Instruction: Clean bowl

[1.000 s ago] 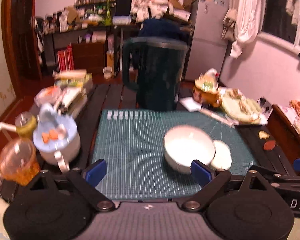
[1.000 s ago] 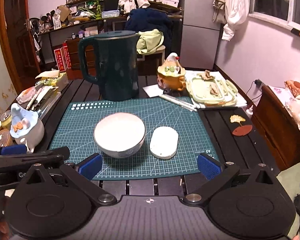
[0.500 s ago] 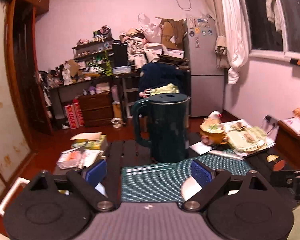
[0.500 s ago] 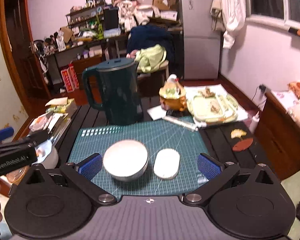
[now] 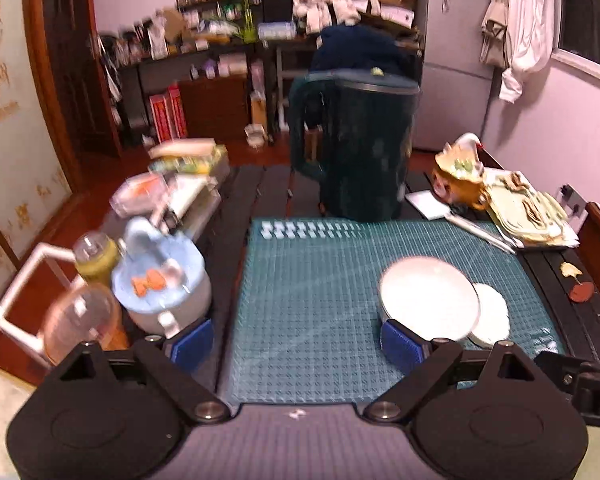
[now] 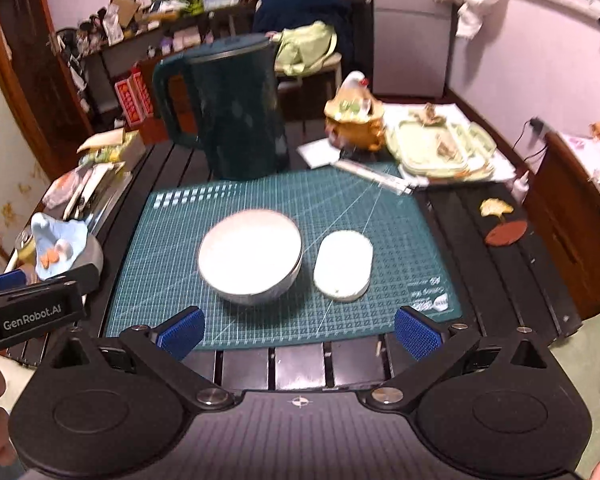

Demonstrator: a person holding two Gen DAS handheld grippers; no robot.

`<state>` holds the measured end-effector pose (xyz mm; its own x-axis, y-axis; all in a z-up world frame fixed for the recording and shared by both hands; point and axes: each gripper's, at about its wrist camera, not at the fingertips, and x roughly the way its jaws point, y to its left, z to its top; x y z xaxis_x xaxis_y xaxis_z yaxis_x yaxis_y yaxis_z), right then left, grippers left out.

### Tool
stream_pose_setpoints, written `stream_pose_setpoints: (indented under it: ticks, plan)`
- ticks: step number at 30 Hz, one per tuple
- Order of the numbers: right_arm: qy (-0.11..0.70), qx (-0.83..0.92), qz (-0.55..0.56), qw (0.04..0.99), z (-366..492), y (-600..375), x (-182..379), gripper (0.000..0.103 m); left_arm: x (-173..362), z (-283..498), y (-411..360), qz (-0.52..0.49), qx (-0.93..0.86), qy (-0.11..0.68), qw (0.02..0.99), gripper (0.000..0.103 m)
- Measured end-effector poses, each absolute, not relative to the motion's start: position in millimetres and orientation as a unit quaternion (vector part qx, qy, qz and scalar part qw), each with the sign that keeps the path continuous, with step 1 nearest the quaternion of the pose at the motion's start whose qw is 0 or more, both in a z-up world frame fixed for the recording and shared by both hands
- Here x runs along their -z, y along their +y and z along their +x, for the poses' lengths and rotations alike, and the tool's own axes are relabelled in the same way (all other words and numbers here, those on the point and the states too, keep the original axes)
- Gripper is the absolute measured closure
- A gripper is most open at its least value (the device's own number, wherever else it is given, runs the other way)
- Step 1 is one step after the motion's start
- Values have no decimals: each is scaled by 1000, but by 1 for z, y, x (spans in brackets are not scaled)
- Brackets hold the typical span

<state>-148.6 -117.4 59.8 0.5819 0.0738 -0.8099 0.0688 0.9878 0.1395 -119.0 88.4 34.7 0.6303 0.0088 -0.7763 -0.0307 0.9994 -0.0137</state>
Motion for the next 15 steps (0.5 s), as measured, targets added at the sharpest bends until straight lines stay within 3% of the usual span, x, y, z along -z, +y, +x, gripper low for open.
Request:
stream_pose_setpoints:
  ticks: [15]
  plan:
    - [468,27,74,880,-149,-116,-50,1,-17,-116,80,18,-6,462,887,12]
